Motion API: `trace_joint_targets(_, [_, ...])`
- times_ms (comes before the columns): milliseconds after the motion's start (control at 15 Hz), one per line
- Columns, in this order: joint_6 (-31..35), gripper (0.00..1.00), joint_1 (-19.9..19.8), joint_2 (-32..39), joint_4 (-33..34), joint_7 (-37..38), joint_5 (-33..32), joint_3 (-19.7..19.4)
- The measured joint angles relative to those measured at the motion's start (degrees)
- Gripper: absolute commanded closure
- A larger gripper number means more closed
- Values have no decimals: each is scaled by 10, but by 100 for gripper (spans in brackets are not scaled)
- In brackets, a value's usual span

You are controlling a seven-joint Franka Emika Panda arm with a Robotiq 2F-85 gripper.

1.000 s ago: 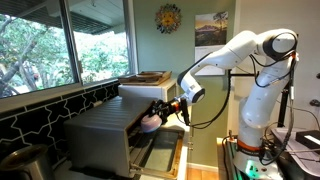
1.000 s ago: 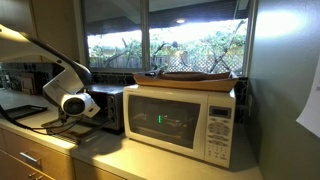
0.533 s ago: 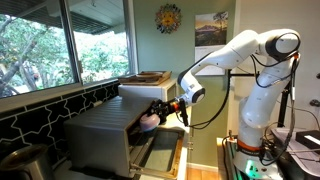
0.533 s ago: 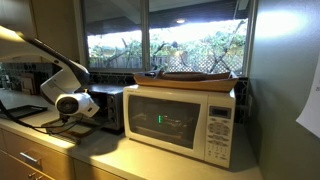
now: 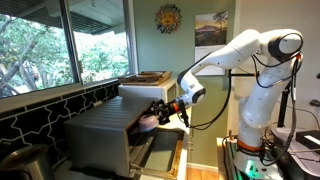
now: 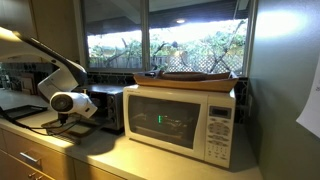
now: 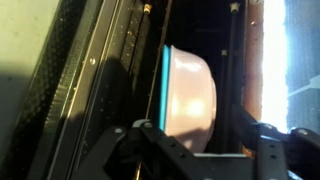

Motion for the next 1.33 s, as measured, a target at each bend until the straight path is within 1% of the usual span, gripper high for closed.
trace_joint_targets(533, [23,0,2,-24,0,7,0,5])
trace_joint_targets(867, [35,0,7,-29,2,-1,-3,25])
trace_joint_targets(1133, [79,0,7,-29,8,-60,-2,45])
trace_joint_targets(1333, [89,0,5,-29,12,-116,0,52])
